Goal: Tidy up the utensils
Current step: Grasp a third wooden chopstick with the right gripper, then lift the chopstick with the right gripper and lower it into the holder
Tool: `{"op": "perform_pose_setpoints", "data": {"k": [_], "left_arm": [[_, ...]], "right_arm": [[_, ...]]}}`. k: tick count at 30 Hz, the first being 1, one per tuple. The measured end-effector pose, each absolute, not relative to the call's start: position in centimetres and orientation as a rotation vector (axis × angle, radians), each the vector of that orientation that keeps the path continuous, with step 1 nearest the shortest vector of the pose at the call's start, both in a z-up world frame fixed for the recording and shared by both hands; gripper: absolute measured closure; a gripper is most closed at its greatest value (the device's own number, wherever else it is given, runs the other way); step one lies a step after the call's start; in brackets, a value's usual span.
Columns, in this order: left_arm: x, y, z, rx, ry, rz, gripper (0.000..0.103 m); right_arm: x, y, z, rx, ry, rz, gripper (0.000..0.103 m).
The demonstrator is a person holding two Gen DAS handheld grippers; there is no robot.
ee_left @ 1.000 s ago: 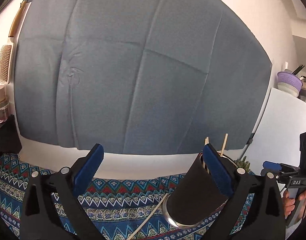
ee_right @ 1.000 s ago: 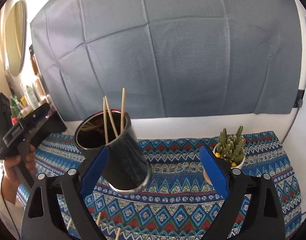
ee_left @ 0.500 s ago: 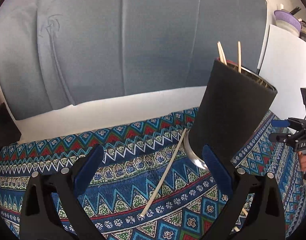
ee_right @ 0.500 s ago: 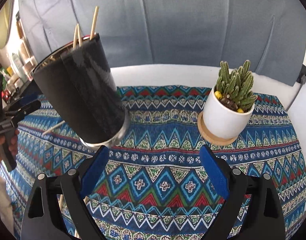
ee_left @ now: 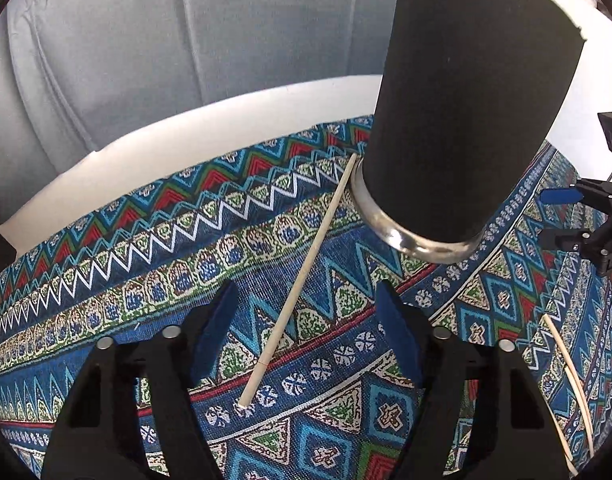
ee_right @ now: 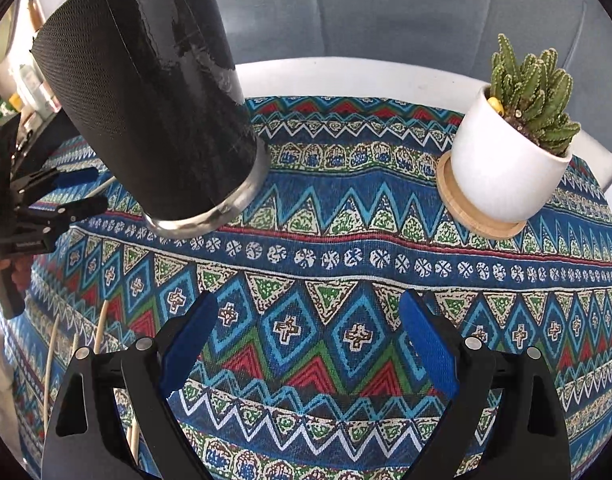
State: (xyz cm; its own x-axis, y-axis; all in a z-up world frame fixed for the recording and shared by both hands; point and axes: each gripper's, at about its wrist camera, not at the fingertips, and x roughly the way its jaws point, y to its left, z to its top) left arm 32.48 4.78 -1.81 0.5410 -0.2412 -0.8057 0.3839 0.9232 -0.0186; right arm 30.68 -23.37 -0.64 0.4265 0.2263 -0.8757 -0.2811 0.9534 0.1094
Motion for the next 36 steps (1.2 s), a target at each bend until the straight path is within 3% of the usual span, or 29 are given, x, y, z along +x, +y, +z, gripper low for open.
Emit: {"op": "perform_pose_setpoints", "data": {"k": [2,3,4,5,7,8,9,19,26,36], "left_arm": [[32.2,4.4,-1.9,0.186,0.912,-0.392,0.041],[32.1,4.3,-1.9,0.194,0.909,-0.4,0.043],[31.9,4.0,-1.9,0.208,0.902,-0.41,0.049],[31.7,3.7,-1.9,0.214,0.907,-0.43,0.063],[31.5,3.0,-1.7,0.224,0.922,-0.443,0.079],[31.3,2.7,-1.7,0.226,0.928,-0.457,0.097],[31.2,2.6,-1.7,0.209,0.94,-0.459,0.098],[28.9,7.5,0.6,0.045,0.953,-0.371,0.098],[27.2,13.7,6.7,-0.099,0.829,-0.306,0.098],[26.6,12.6,17.5,-0.185,0.563,-0.332,0.098]], "right_arm": [[30.7,-23.1,-0.9,-0.067,1.09,0.319,0.017],[30.6,-23.0,-0.9,-0.078,1.089,0.314,0.024],[30.6,-22.9,-0.9,-0.099,1.079,0.299,0.038],[30.5,-22.7,-0.8,-0.125,1.069,0.282,0.048],[30.5,-22.5,-0.6,-0.137,1.059,0.296,0.088],[30.5,-22.5,-0.5,-0.136,1.064,0.293,0.093],[30.6,-22.7,-0.5,-0.126,1.07,0.291,0.096],[29.1,-23.9,1.0,-0.103,1.031,0.289,0.098],[28.8,-24.1,5.4,-0.048,0.932,0.334,0.098],[28.1,-23.0,14.4,0.029,0.676,0.421,0.098]]}}
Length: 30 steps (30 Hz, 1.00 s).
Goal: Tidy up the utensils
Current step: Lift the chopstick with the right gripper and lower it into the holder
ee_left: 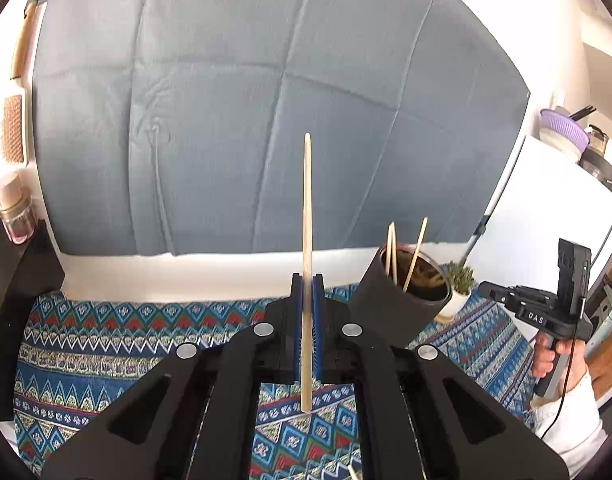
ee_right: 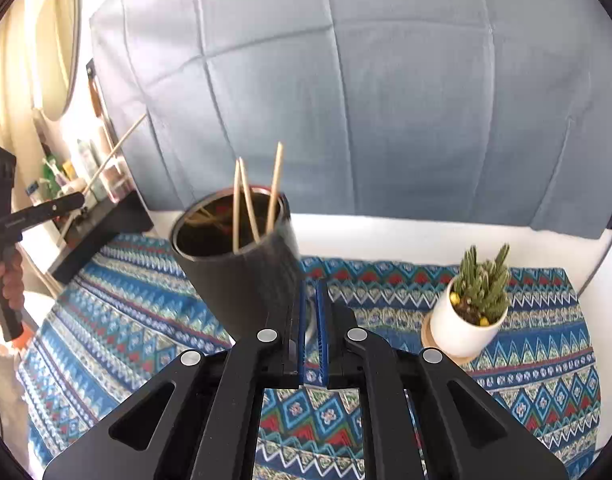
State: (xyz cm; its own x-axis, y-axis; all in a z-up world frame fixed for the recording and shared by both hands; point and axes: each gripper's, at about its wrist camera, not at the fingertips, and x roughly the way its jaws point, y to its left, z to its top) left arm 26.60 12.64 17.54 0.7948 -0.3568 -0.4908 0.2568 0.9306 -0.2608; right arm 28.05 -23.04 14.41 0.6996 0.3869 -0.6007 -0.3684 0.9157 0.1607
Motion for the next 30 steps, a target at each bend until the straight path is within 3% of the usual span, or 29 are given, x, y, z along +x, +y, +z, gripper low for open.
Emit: {"op": "perform_pose_setpoints", "data": {"k": [7,14,19,30], "left_arm": [[26.7,8.3,21.2,-0.258,0.298,-0.554,0.098],[28.0,4.0,19.3,-0.282,0.148,-0.614,0.098],[30.0,3.2,16.8,-0.391,0.151,-0.604,0.098],[31.3,0.3,10.6,-0.356,0.202,-0.551,0.098]], "right_arm": [[28.2,-21.7,19.2,0.141,0.481,0.525,0.098],[29.7,-19.3,20.2,0.184,0.393,0.538,0.098],[31.4,-18.6,18.9,0.206,0.378,0.494,0.098],[32.7,-18.6,13.2,0.251,0.427,0.474,0.098]]}}
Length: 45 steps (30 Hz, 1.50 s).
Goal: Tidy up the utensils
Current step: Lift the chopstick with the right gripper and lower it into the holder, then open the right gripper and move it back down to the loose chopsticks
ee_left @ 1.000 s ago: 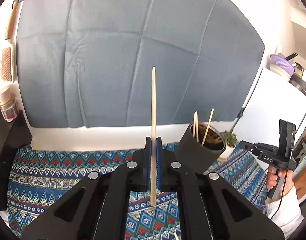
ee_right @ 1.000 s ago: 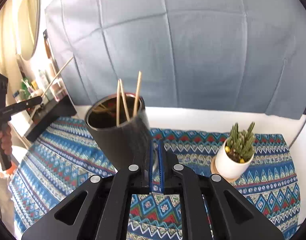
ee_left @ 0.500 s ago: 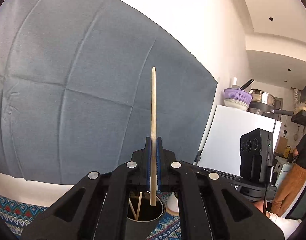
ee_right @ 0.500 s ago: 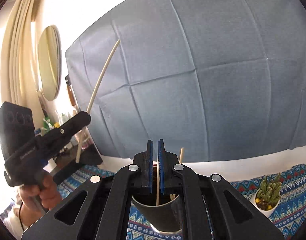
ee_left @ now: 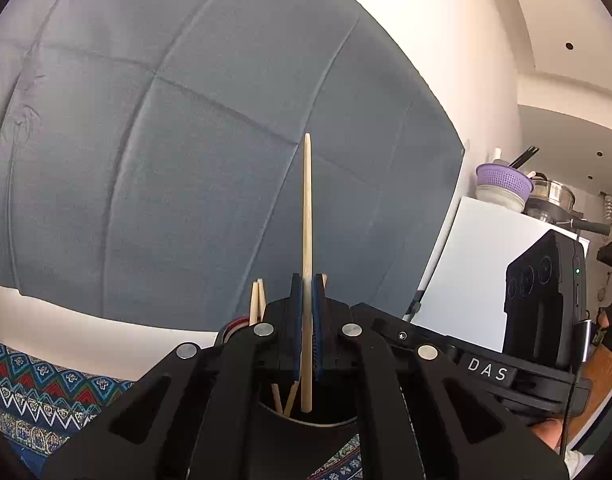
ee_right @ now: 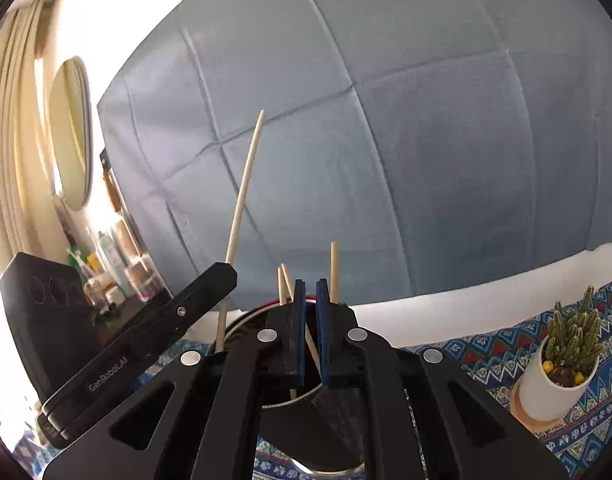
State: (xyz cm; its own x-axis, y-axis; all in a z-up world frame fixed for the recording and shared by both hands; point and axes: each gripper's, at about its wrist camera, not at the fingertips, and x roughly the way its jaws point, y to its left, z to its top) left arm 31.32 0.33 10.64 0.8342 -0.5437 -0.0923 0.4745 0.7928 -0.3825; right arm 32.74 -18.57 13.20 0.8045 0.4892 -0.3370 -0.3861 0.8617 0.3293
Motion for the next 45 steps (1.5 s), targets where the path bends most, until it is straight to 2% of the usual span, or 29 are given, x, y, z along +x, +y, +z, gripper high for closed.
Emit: {"op": "perform_pose_setpoints", "data": {"k": [15,18,20,21,22,24,25,26,27,29,30,33,39,45], "left_arm": [[29.6,1.1,8.8,-0.319,0.222,-0.553,0.096],[29.3,1.6,9.1,-0.332,0.222,-0.517,0.079],[29.0,2.5,9.1,-0.356,0.213,-0.467,0.049],[28.9,3.1,9.3,-0.373,0.208,-0.44,0.045],[28.8,3.6,9.6,-0.386,0.203,-0.418,0.038],[28.6,4.7,10.4,-0.401,0.198,-0.361,0.024],[28.5,5.3,10.8,-0.407,0.197,-0.322,0.011],[28.4,5.9,11.2,-0.415,0.192,-0.291,0.007],[28.3,6.5,11.6,-0.417,0.192,-0.269,0.006],[28.4,7.6,12.4,-0.404,0.215,-0.214,0.006],[28.5,8.0,12.9,-0.385,0.241,-0.179,0.006],[28.5,8.9,14.6,-0.274,0.304,-0.096,0.006],[26.0,11.1,16.1,-0.134,0.336,0.062,0.006],[22.6,13.3,14.4,-0.176,0.438,0.109,0.006]], "right_arm": [[31.4,-18.2,11.2,0.217,0.426,0.46,0.094],[31.0,-18.1,11.4,0.216,0.416,0.449,0.094],[30.6,-18.2,11.7,0.219,0.406,0.442,0.093],[30.4,-18.2,12.0,0.223,0.398,0.431,0.088],[30.2,-18.3,12.4,0.23,0.386,0.423,0.073],[29.7,-18.7,13.2,0.253,0.354,0.397,0.054],[29.6,-19.0,13.6,0.267,0.342,0.38,0.051],[29.6,-19.3,13.9,0.284,0.34,0.361,0.05],[29.8,-19.7,14.2,0.3,0.35,0.347,0.046],[30.0,-20.5,14.8,0.321,0.356,0.324,0.031],[30.0,-20.9,15.0,0.327,0.347,0.298,0.014],[30.1,-22.2,15.4,0.363,0.355,0.266,0.009],[29.7,-23.7,15.7,0.393,0.429,0.251,0.008],[25.6,-22.9,16.3,0.178,0.393,0.282,0.008]]}}
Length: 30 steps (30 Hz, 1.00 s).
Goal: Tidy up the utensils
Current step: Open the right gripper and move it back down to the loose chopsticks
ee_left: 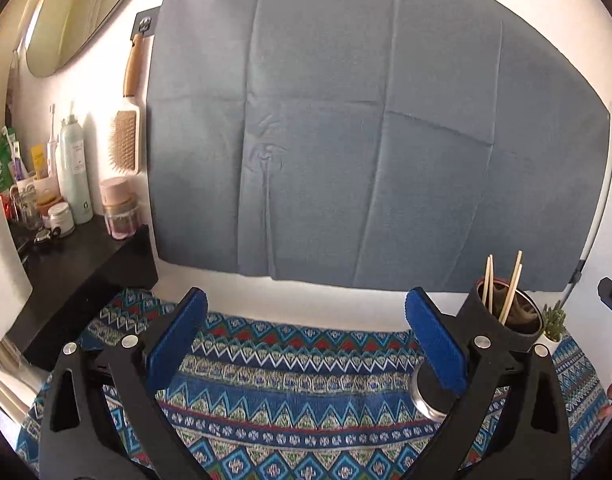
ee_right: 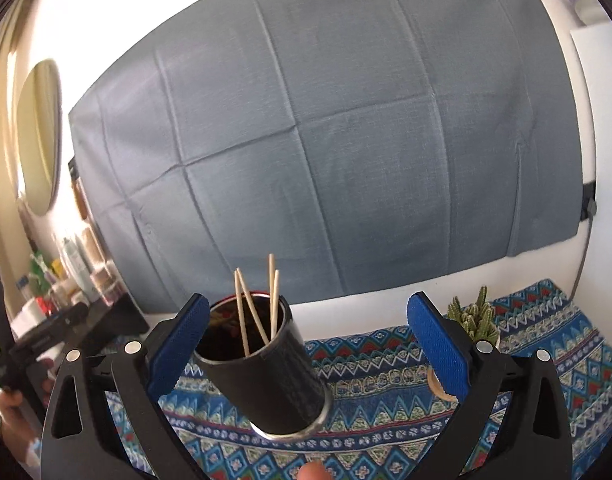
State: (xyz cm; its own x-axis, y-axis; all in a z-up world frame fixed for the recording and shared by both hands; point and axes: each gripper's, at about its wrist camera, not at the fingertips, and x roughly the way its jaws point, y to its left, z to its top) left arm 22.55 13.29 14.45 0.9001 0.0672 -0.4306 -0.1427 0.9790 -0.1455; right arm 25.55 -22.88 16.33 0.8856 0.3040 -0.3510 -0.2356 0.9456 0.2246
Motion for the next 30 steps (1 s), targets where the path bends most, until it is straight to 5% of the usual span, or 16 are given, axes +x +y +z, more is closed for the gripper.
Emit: {"op": "perform_pose_setpoints", "data": {"k": [11,22,30], "left_arm": [[15.0,11.4,10.8,-0.132,0.523,-0.107,0.006],[9.8,7.5,3.4,-0.061,0.794,-0.259,0.006],[9.1,6.7,0.7,-0.024,0.896,-0.243,0.006]], "right_arm": [[19.0,-23.8,8.9,0.246,0.694,0.318,0.008],[15.8,-21.4,3.1,0.087,1.043,0.402,0.008],[15.0,-21.0,0.3,-0.025,1.105,0.396,0.008]]}}
